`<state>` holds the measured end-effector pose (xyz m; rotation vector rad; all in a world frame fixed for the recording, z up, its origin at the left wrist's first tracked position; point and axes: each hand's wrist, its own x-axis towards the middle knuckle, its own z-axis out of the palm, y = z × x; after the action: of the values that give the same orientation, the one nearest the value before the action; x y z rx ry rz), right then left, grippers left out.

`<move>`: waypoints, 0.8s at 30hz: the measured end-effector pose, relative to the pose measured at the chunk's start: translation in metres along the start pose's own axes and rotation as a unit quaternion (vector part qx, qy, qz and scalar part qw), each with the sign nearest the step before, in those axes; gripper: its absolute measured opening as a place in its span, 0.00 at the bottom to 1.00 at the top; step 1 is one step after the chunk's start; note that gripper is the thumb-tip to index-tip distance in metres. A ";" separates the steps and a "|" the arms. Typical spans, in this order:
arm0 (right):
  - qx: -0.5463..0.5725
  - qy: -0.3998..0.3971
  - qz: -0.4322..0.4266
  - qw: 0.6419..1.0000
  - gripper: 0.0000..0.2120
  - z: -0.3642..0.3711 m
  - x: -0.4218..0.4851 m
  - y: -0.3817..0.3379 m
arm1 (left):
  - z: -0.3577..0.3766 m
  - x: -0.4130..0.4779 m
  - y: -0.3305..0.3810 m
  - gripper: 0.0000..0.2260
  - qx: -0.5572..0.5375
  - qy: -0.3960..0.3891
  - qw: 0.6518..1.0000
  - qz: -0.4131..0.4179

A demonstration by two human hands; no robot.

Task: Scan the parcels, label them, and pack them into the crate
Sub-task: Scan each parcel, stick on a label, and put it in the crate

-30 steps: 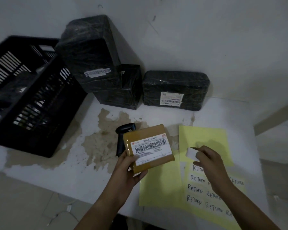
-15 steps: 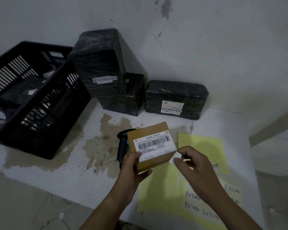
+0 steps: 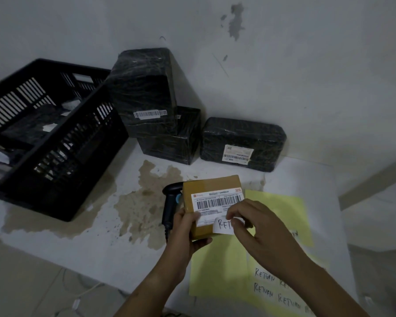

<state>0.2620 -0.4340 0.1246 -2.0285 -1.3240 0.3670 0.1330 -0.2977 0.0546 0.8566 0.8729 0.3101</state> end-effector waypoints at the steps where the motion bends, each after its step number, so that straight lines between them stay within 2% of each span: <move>1: -0.004 -0.006 -0.002 1.000 0.06 0.000 0.001 0.000 | -0.001 0.000 0.000 0.23 0.004 -0.002 1.000 0.003; 3: -0.007 -0.009 -0.008 1.000 0.07 0.001 0.002 -0.001 | -0.003 0.000 0.000 0.17 0.008 -0.002 1.000 0.007; 7: 0.012 -0.005 0.002 1.000 0.09 0.006 0.005 -0.002 | -0.005 -0.001 0.003 0.15 0.007 -0.003 1.000 0.005; 13: 0.029 0.002 0.004 1.000 0.09 0.013 0.011 -0.002 | -0.009 -0.003 0.006 0.23 0.006 -0.006 1.000 0.015; 17: -0.007 0.010 0.000 1.000 0.09 0.015 0.012 0.000 | -0.010 -0.004 0.005 0.14 0.006 -0.008 1.000 0.014; 19: -0.027 0.010 -0.008 1.000 0.08 0.015 0.012 0.000 | -0.010 -0.004 0.005 0.13 0.005 -0.011 1.000 0.011; 24: -0.057 0.015 -0.027 0.998 0.09 0.016 0.011 0.002 | -0.007 -0.006 0.005 0.20 0.007 -0.008 1.000 0.018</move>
<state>0.2591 -0.4182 0.1133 -2.0780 -1.4060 0.2402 0.1237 -0.2940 0.0596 0.8872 0.8465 0.3290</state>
